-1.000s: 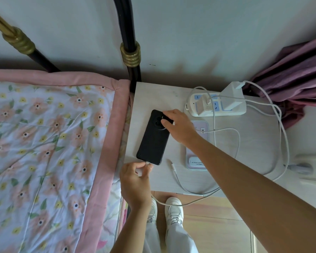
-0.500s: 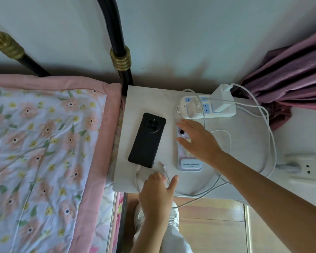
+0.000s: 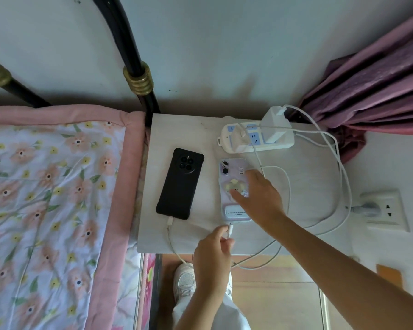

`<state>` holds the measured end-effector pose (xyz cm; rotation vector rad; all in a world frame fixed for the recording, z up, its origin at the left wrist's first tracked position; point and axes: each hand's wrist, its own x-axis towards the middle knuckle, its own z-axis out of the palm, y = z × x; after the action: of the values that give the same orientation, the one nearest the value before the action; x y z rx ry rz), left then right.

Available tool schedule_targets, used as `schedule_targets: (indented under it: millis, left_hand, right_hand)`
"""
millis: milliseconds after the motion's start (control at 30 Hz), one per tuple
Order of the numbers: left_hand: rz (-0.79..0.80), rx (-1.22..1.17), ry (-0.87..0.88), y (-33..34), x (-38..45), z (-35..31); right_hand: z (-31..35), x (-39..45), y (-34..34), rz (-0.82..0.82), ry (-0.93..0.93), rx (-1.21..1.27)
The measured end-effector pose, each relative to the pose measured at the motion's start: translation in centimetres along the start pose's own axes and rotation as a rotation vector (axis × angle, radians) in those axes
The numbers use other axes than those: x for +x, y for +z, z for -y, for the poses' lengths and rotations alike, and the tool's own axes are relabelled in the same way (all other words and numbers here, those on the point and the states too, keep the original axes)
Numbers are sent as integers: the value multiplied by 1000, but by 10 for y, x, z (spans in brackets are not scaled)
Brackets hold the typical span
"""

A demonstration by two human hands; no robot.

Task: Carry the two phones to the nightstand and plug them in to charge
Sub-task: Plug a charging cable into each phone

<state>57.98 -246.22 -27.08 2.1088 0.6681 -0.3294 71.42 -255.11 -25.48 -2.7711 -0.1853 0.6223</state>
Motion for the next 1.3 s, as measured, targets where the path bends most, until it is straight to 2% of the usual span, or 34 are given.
schedule_targets:
  millis: [167, 400, 500, 767, 1300]
  left_hand:
    - [6, -196, -142, 6, 4, -6]
    - [118, -289, -238, 5, -4, -9]
    - [116, -327, -253, 7, -8, -9]
    - [-12, -360, -212, 13, -10, -8]
    - [-16, -295, -202, 14, -5, -7]
  right_hand:
    - [26, 13, 9, 51, 86, -91]
    - [38, 22, 7, 100, 114, -223]
    - [38, 26, 1, 109, 135, -177]
    - [40, 29, -2, 77, 173, -118]
    - [42, 29, -4, 77, 179, -103]
